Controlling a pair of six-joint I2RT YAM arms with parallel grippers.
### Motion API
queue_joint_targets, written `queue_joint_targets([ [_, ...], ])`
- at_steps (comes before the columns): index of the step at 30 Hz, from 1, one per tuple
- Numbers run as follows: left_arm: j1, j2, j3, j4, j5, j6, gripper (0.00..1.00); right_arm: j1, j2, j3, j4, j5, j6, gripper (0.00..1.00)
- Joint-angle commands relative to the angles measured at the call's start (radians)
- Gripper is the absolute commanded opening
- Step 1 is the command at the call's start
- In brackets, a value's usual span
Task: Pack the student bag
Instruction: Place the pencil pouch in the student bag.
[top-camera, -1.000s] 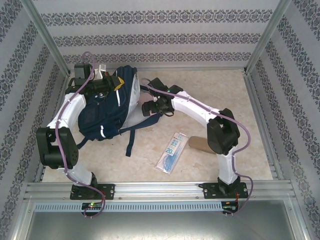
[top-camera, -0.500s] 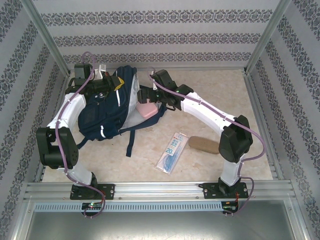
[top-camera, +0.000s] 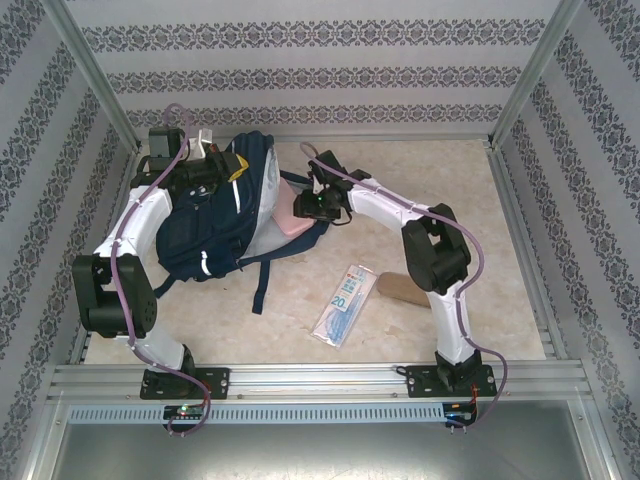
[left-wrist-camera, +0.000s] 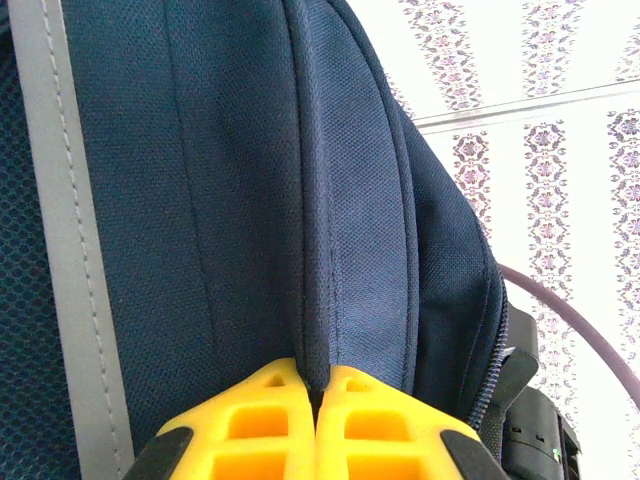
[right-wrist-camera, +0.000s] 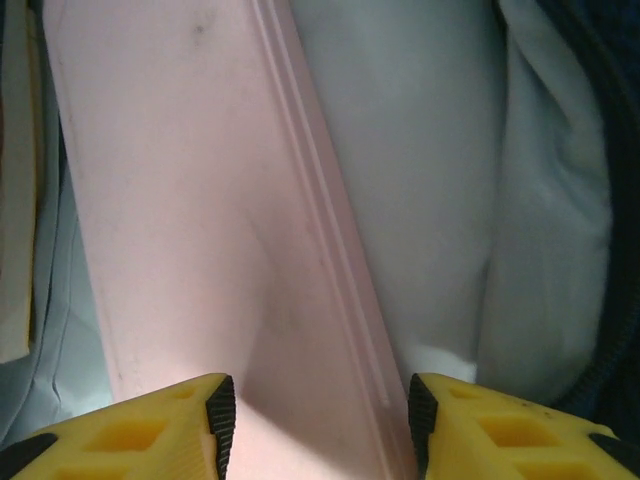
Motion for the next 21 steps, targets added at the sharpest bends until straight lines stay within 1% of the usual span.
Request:
queue_joint_targets([
  [1, -0.002, -0.035, 0.026, 0.024, 0.062, 0.030, 0.00, -0.007, 0.033, 0.102, -0.044, 0.019, 0.004, 0.52],
  [4, -0.002, -0.034, 0.026, 0.025, 0.062, 0.029, 0.00, -0.022, 0.090, 0.154, -0.080, 0.004, 0.000, 0.52],
  [6, -0.002, -0.031, 0.026, 0.024, 0.062, 0.029, 0.00, -0.024, 0.118, 0.173, -0.078, -0.039, -0.001, 0.52],
  [8, -0.002, -0.031, 0.026, 0.026, 0.063, 0.028, 0.00, -0.016, 0.134, 0.181, -0.066, -0.078, 0.004, 0.47],
  [13, -0.002, -0.023, 0.029, 0.036, 0.062, 0.022, 0.00, 0.025, 0.182, 0.239, -0.035, -0.174, 0.030, 0.42],
  [17, -0.002, -0.017, 0.035, 0.037, 0.063, 0.020, 0.00, 0.073, 0.222, 0.311, -0.018, -0.235, 0.064, 0.42],
  [21, -0.002, -0.016, 0.036, 0.034, 0.060, 0.022, 0.00, 0.113, 0.271, 0.397, -0.020, -0.268, 0.096, 0.42],
])
